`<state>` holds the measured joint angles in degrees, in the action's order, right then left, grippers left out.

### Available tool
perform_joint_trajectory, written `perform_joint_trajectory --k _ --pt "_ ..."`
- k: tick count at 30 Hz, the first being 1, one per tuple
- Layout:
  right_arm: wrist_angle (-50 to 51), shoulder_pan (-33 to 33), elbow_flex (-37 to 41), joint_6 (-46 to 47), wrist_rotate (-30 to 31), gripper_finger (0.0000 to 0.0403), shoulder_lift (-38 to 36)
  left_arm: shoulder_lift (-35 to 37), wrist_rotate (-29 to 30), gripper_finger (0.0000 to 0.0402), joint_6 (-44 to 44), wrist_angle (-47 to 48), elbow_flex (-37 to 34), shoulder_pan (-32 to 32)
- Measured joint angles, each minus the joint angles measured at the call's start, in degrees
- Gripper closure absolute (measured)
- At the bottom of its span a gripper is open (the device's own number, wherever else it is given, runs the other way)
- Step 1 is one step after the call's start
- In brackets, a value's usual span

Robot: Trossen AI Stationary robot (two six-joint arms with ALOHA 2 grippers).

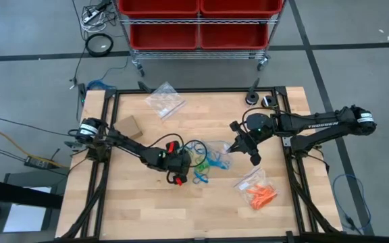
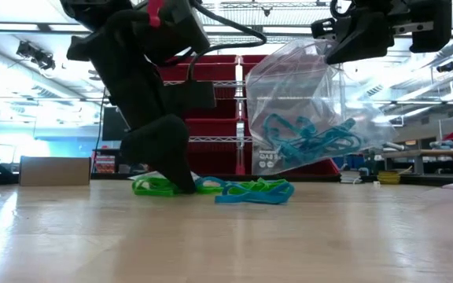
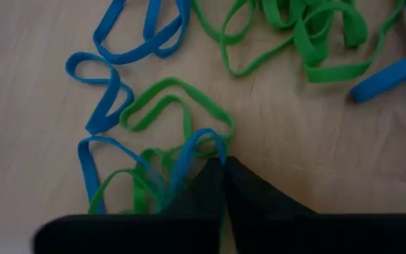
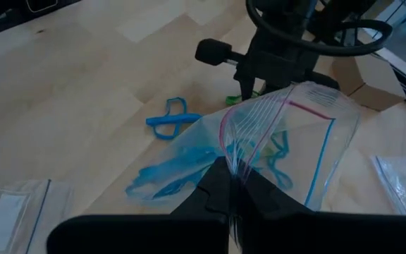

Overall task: Sort rubber bands
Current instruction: Put the blue rubber band into the transparent zip bag

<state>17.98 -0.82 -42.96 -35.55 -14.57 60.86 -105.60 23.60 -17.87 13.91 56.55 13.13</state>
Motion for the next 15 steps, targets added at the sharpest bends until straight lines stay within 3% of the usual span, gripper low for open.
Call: perform_joint_trajectory --k 15 --pt "-0.21 0.09 0.00 1.51 -0.07 0.0403 0.00 3.98 -0.68 0.0400 2.71 10.32 10.62 3.43"
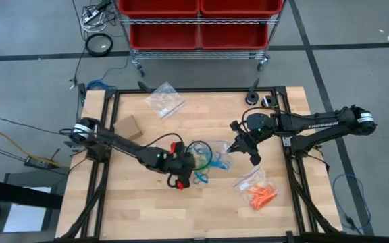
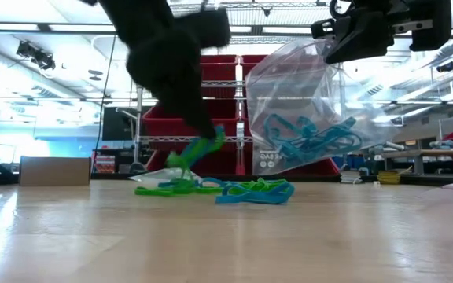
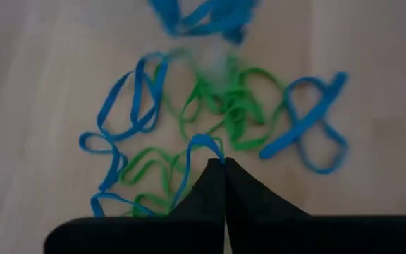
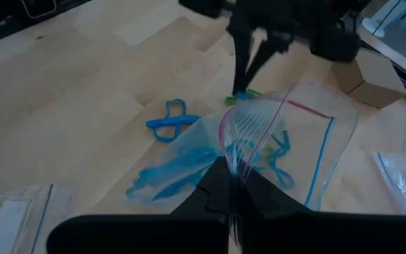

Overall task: Sort rubber bands
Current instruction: Put the blue rubber band into the transparent zip bag

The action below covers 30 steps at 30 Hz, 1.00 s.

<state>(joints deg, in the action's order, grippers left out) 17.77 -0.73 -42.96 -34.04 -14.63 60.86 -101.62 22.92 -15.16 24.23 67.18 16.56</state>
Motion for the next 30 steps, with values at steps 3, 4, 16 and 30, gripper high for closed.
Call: perform_joint_trajectory --k 3,4,16,30 --pt "-0.07 0.00 0.00 0.02 0.00 0.0403 0.00 0.87 -1.31 0.0399 -1.69 1.64 0.18 1.13" --pt "-0.08 0.00 0.00 0.02 0.00 0.0403 0.00 0.87 -2.59 0.0397 -2.82 1.82 0.18 1.32" --pt "-0.13 0.02 0.00 0.11 -0.01 0.0403 0.00 0.66 -4.35 0.0274 -7.96 2.96 -0.13 4.46" --pt "-0.26 0.02 0.00 0.09 0.00 0.0403 0.00 0.46 -10.16 0.0260 -7.90 -17.08 -11.63 4.46"
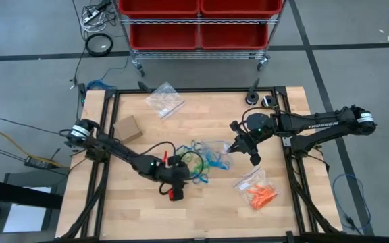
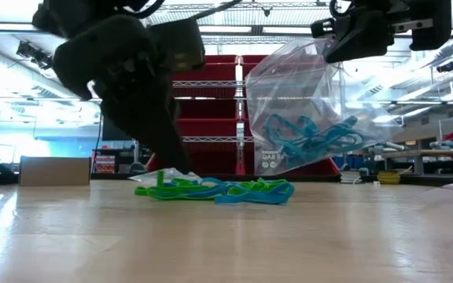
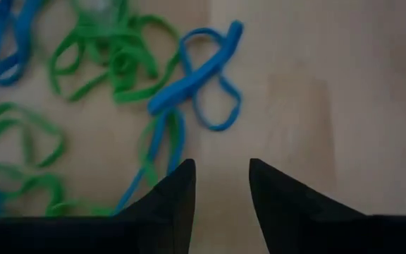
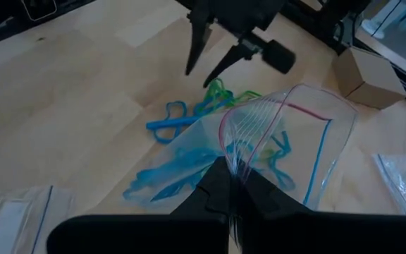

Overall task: Sort rubber bands
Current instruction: Put the blue rubber band into the transparent zip bag

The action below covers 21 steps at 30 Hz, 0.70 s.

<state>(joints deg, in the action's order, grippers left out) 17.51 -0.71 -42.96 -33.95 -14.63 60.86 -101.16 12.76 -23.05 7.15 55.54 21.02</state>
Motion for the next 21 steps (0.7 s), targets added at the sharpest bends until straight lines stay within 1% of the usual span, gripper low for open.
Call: perform_joint_trajectory --k 3,8,12,19,21 --pt "-0.77 0.00 0.00 -0.02 -0.01 0.0403 0.00 0.00 -0.09 0.0260 0.47 -6.87 -2.50 -0.31" --pt "-2.02 0.00 0.00 -0.02 0.00 0.0403 0.00 0.00 -1.36 0.0264 1.67 -12.26 -5.03 -2.46" --pt "-2.21 0.00 0.00 -0.02 0.00 0.0403 0.00 -0.26 -1.83 0.0277 1.87 -11.85 -5.20 -4.41" --pt "-2.20 0.00 0.00 -0.03 0.00 0.0403 0.00 -1.13 -6.36 0.0302 4.06 -12.19 -5.22 -6.78" --pt "-2.20 0.00 0.00 -0.02 0.00 0.0403 0.00 -1.86 -7.84 0.0307 5.22 -14.24 -5.20 -7.02"
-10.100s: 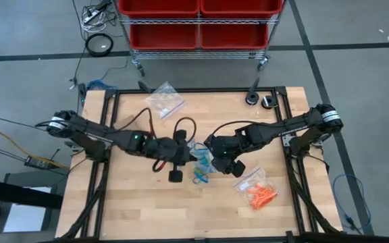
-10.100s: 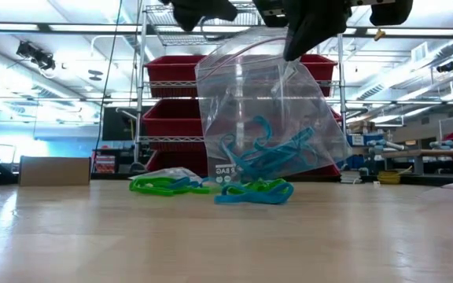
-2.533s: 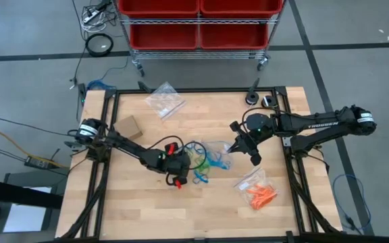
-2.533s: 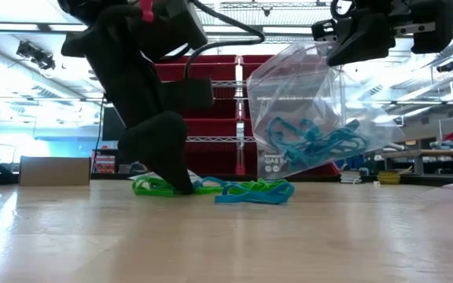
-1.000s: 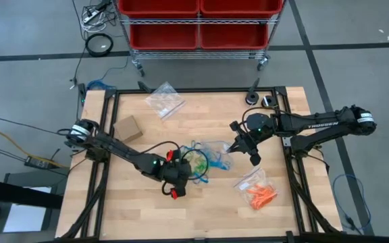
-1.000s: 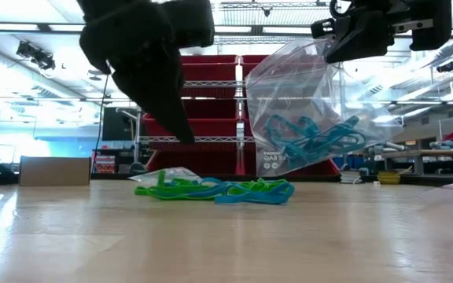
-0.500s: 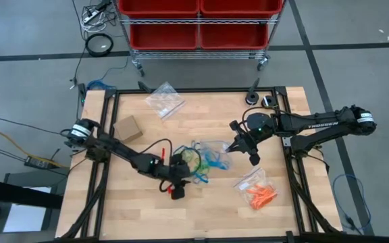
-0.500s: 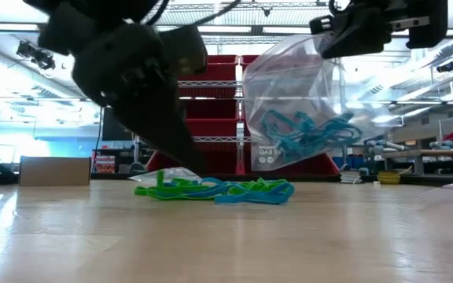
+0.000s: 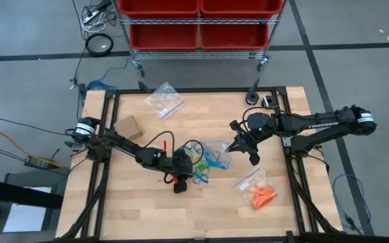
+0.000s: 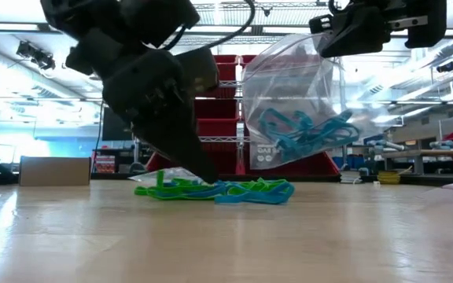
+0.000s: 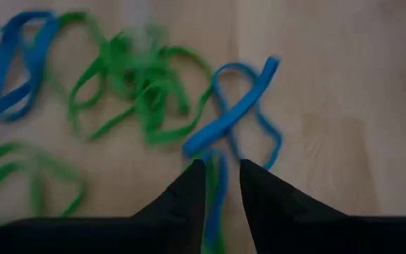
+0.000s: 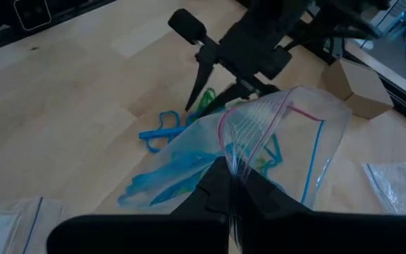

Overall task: Sort rubber bands
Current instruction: Put the blue rubber band into the transparent zip bag

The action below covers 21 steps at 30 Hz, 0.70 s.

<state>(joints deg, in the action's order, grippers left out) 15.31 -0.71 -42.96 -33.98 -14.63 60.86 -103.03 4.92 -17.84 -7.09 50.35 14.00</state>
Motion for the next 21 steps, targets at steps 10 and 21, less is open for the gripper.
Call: perform_joint_trajectory --k 10,21 --pt "0.10 0.00 0.00 0.00 0.00 0.0403 0.00 -4.44 -0.90 0.0316 0.41 -2.25 0.28 -0.99" --pt "0.11 0.00 0.00 0.00 0.00 0.0403 0.00 -4.40 -1.69 0.0392 2.28 -6.31 0.02 -1.26"
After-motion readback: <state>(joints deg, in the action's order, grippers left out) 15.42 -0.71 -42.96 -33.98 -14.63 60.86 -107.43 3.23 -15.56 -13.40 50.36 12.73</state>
